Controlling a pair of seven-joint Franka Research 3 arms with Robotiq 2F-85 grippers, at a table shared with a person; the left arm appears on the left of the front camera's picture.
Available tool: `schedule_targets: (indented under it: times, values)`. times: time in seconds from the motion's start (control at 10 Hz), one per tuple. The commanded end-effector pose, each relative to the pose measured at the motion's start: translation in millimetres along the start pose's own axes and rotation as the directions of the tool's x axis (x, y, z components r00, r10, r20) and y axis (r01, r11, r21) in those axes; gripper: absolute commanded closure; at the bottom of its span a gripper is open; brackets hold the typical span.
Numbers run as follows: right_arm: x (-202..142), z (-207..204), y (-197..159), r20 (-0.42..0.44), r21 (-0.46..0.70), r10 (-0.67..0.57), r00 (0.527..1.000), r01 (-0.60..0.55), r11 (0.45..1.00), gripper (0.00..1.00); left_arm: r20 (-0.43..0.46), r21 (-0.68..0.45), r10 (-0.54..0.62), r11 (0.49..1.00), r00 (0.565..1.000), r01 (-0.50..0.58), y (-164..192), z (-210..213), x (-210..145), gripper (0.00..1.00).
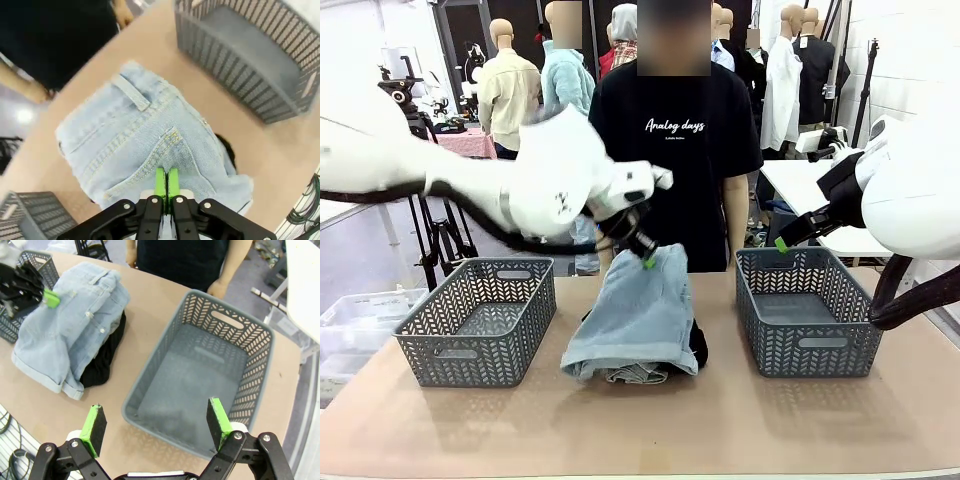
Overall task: Sort the tops and bottoms.
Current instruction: Lift clothes from the center of the table with your left hand.
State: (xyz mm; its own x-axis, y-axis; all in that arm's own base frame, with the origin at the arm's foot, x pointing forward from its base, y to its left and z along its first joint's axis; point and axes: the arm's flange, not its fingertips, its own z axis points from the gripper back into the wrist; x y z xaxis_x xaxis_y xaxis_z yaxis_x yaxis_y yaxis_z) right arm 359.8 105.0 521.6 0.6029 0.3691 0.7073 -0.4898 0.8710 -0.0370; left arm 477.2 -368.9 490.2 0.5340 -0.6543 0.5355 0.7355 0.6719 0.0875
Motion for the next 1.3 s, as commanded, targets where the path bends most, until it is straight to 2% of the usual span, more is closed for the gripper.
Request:
schedule_targets:
  times: [0.0, 0.2, 0.4, 0.5, 0.7, 0.9, 1.2]
  values:
    - [0.1, -1.1, -1.1, 0.008, 0.003, -0.001, 1.000, 0.001, 1.000, 0.00, 0.005, 0.065, -0.041, 0.997, 0.999, 0.040, -22.7, 30.5, 44.3, 1.00]
    - [0.1, -1.1, -1.1, 0.008, 0.003, -0.001, 1.000, 0.001, 1.000, 0.00, 0.022, 0.110, -0.064, 0.992, 0.998, 0.062, -35.0, 54.7, 61.0, 1.00]
    - [0.1, -1.1, -1.1, 0.008, 0.003, -0.001, 1.000, 0.001, 1.000, 0.00, 0.055, 0.193, -0.052, 0.980, 0.997, 0.040, -39.4, 70.5, 63.4, 1.00]
    - [0.1, -1.1, -1.1, 0.008, 0.003, -0.001, 1.000, 0.001, 1.000, 0.00, 0.033, 0.097, -0.084, 0.992, 0.996, 0.080, -36.3, 69.9, 58.7, 1.00]
    - [0.1, -1.1, -1.1, 0.008, 0.003, -0.001, 1.000, 0.001, 1.000, 0.00, 0.033, 0.097, -0.084, 0.992, 0.996, 0.080, -36.3, 69.9, 58.7, 1.00]
    - [0.1, -1.1, -1.1, 0.008, 0.003, -0.001, 1.000, 0.001, 1.000, 0.00, 0.040, 0.149, -0.069, 0.987, 0.997, 0.063, -39.9, 81.1, 66.5, 1.00]
    - [0.1, -1.1, -1.1, 0.008, 0.003, -0.001, 1.000, 0.001, 1.000, 0.00, 0.070, 0.314, -0.151, 0.942, 0.986, 0.122, -49.0, 151.7, 113.0, 1.00]
